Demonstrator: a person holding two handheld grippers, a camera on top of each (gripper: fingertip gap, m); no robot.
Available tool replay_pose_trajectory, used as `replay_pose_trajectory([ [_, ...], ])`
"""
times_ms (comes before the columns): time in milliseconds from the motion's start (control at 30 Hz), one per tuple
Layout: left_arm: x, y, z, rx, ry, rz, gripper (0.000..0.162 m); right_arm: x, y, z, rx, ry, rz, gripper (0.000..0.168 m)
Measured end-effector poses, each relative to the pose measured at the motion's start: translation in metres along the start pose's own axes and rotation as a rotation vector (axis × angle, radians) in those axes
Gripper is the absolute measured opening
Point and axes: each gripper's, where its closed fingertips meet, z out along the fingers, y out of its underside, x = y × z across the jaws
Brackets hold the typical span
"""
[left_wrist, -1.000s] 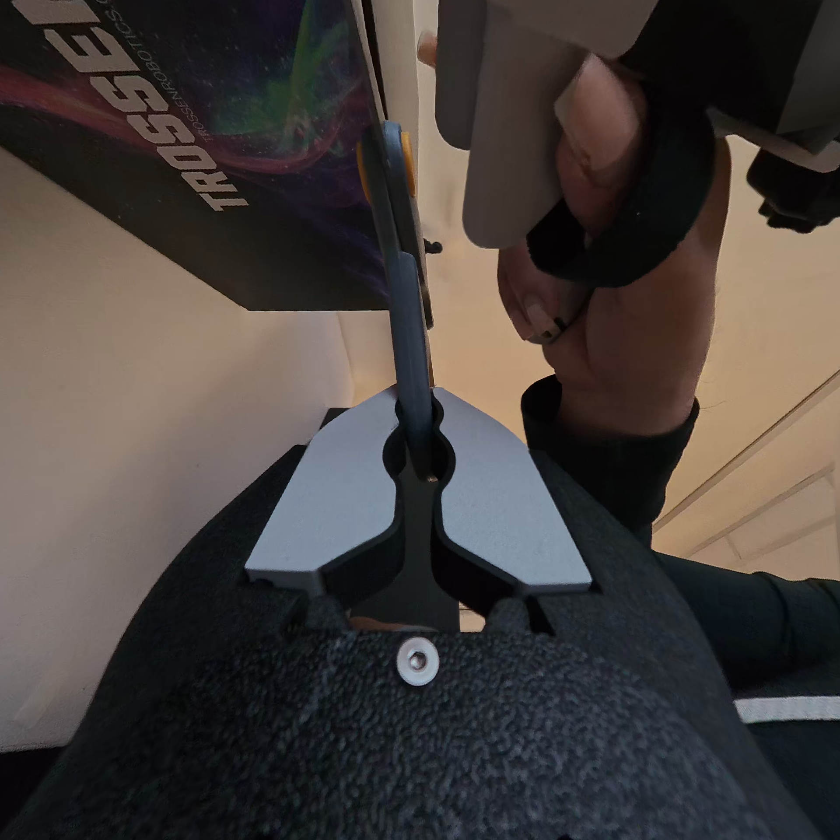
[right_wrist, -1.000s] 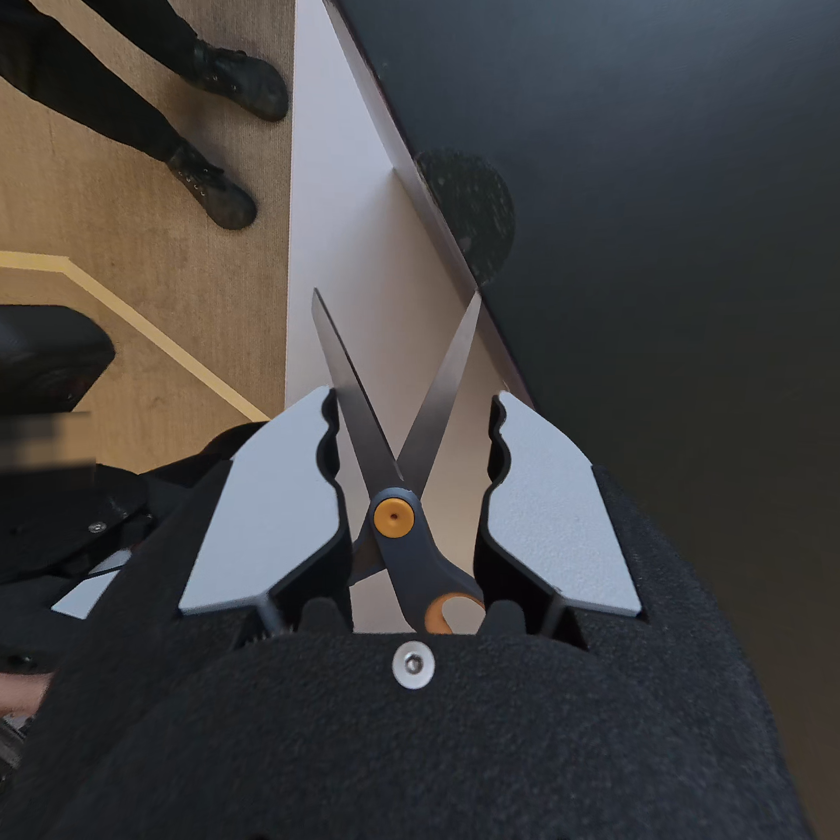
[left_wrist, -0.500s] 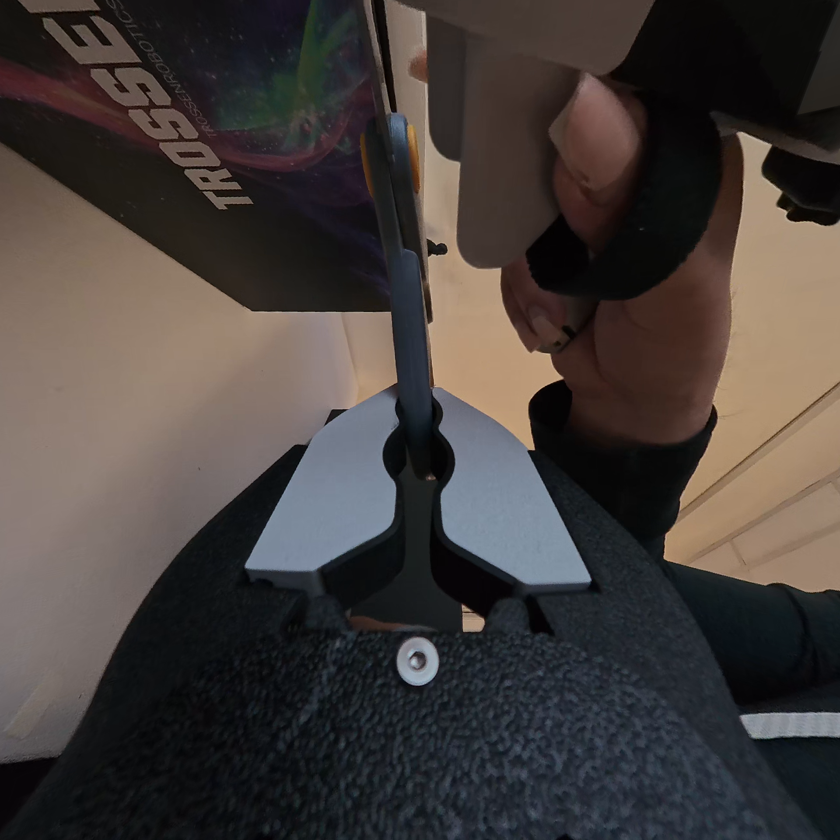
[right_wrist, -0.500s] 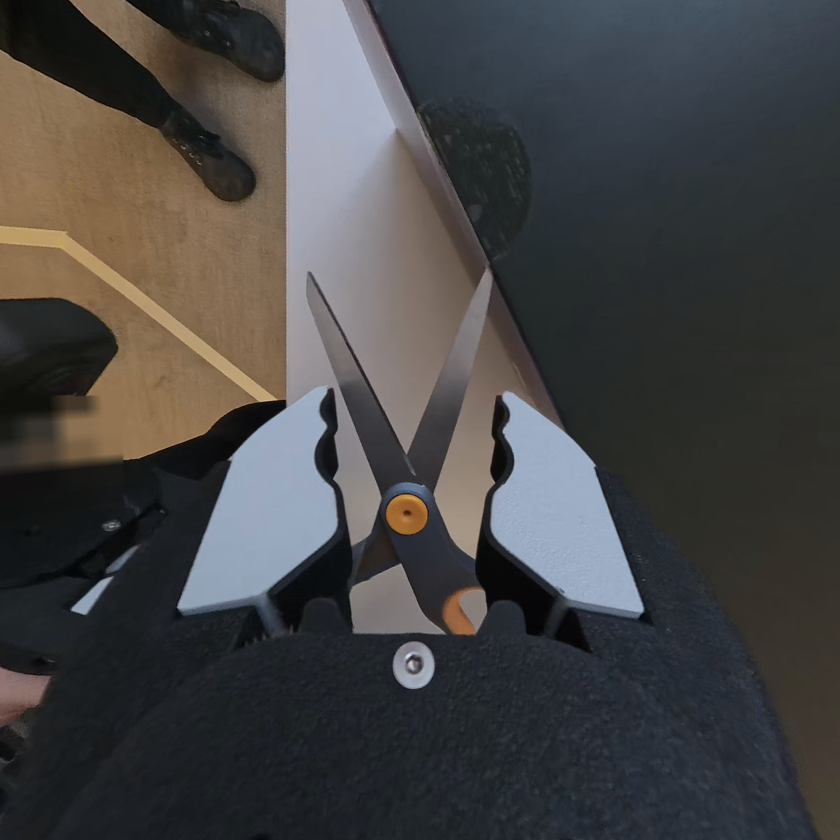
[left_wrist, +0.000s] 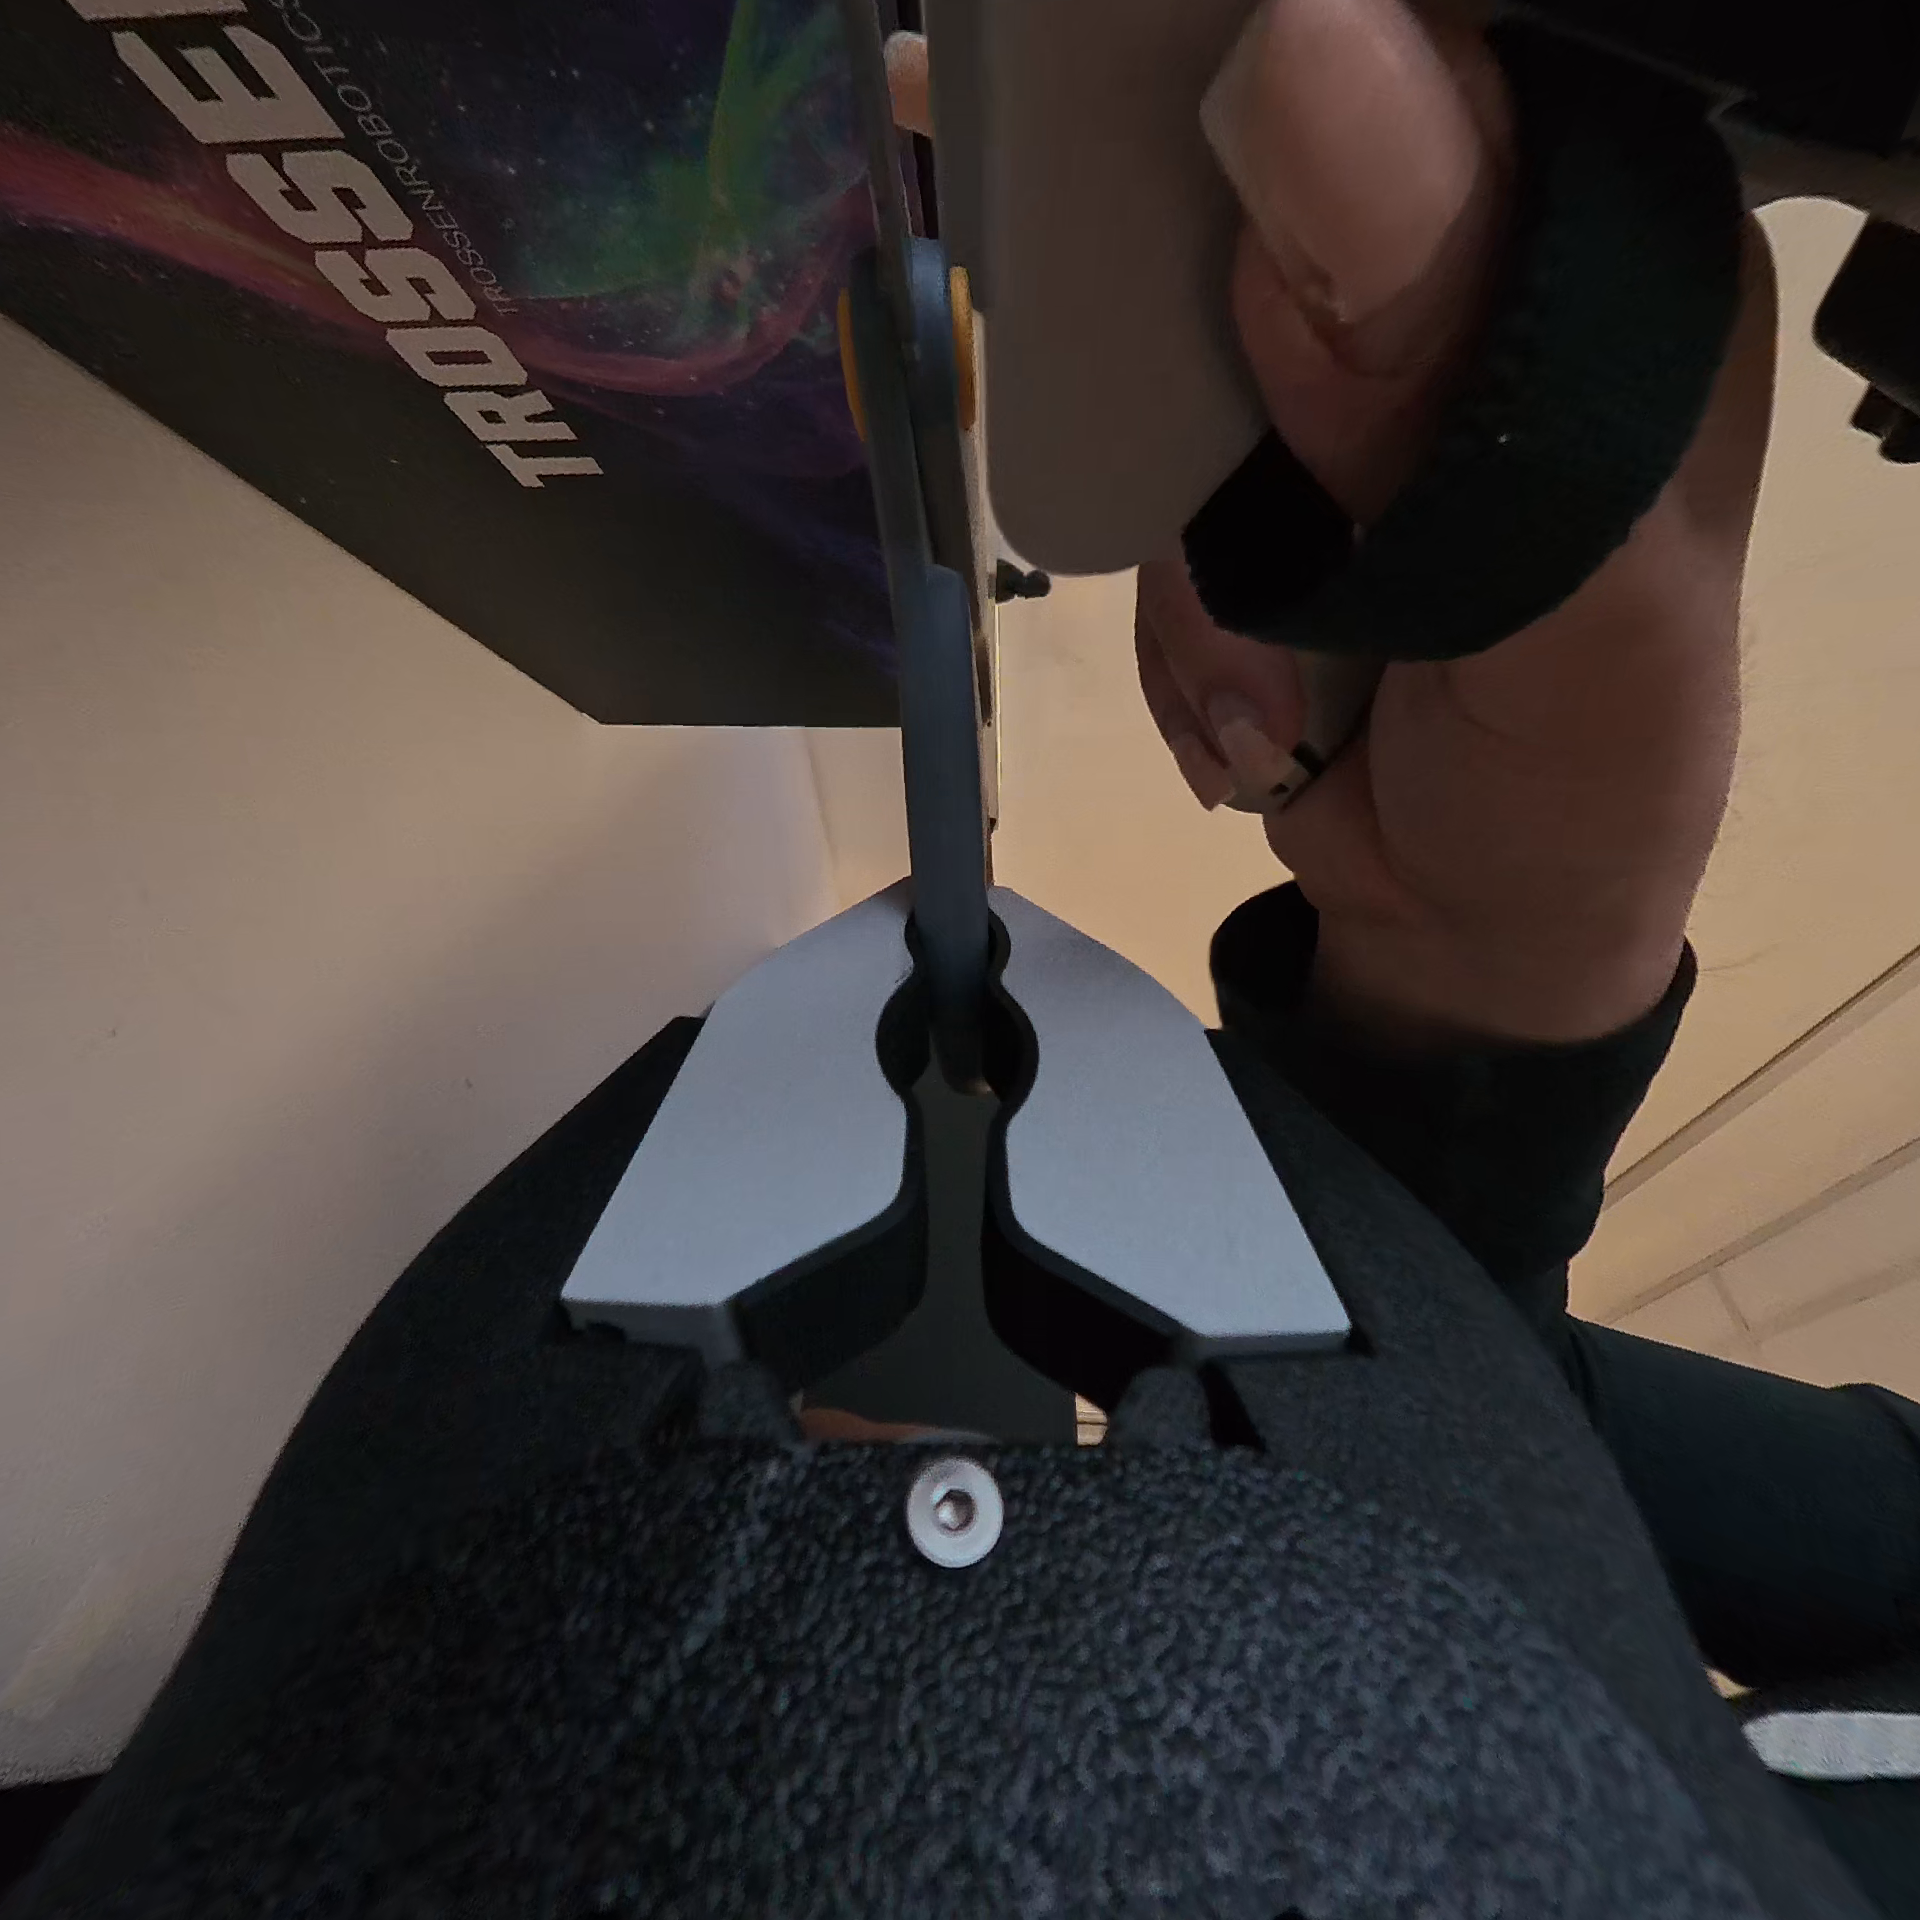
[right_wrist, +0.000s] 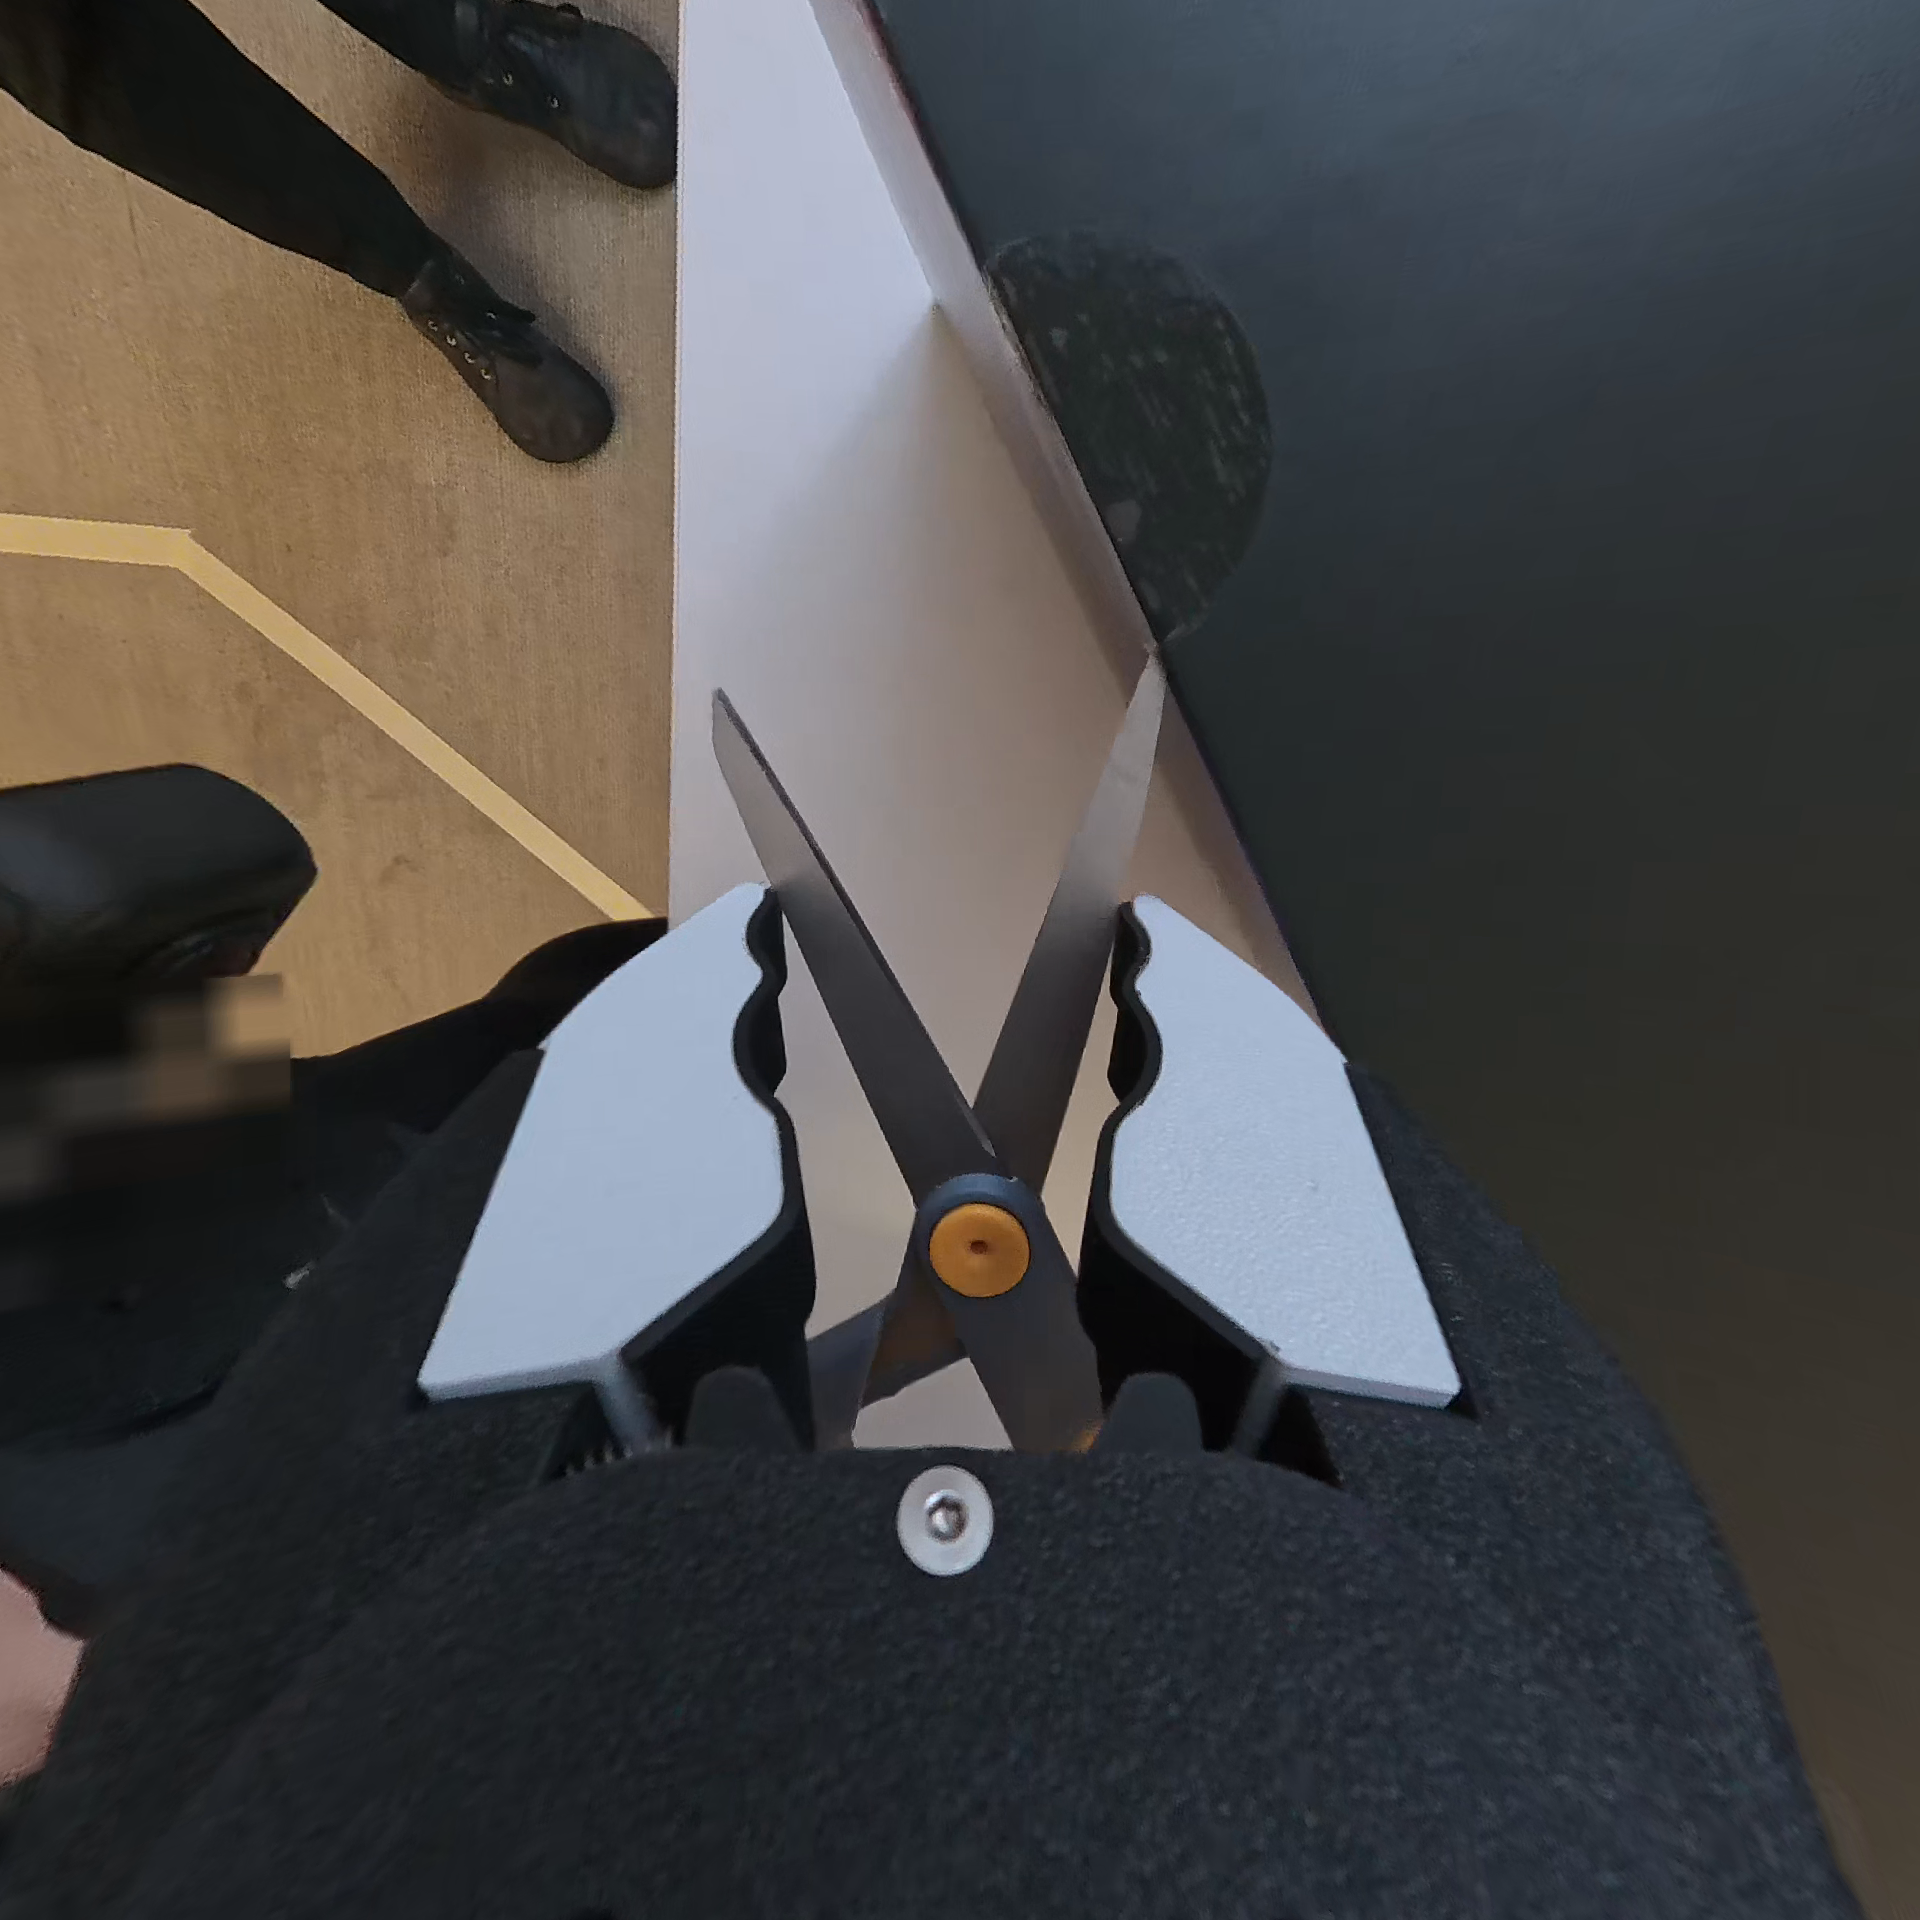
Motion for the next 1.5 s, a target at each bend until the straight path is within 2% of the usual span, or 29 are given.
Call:
replay_pose_trajectory([
  [267,-0.01,-0.006,0.008,0.026,-0.022,-0.002,0.003,0.007,-0.005,0.002,0.033,0.019,-0.001,0.044],
  [467,-0.011,-0.005,0.011,0.029,-0.026,0.003,0.002,0.009,-0.006,0.004,0.042,0.034,-0.02,0.044],
  [1300,0.001,-0.004,0.016,0.013,0.02,-0.04,0.003,0.02,-0.012,0.001,0.087,-0.002,0.116,0.017],
  [1500,0.004,-0.004,0.016,0.012,0.026,-0.048,0.003,0.019,-0.012,0.001,0.085,-0.012,0.139,0.017],
])
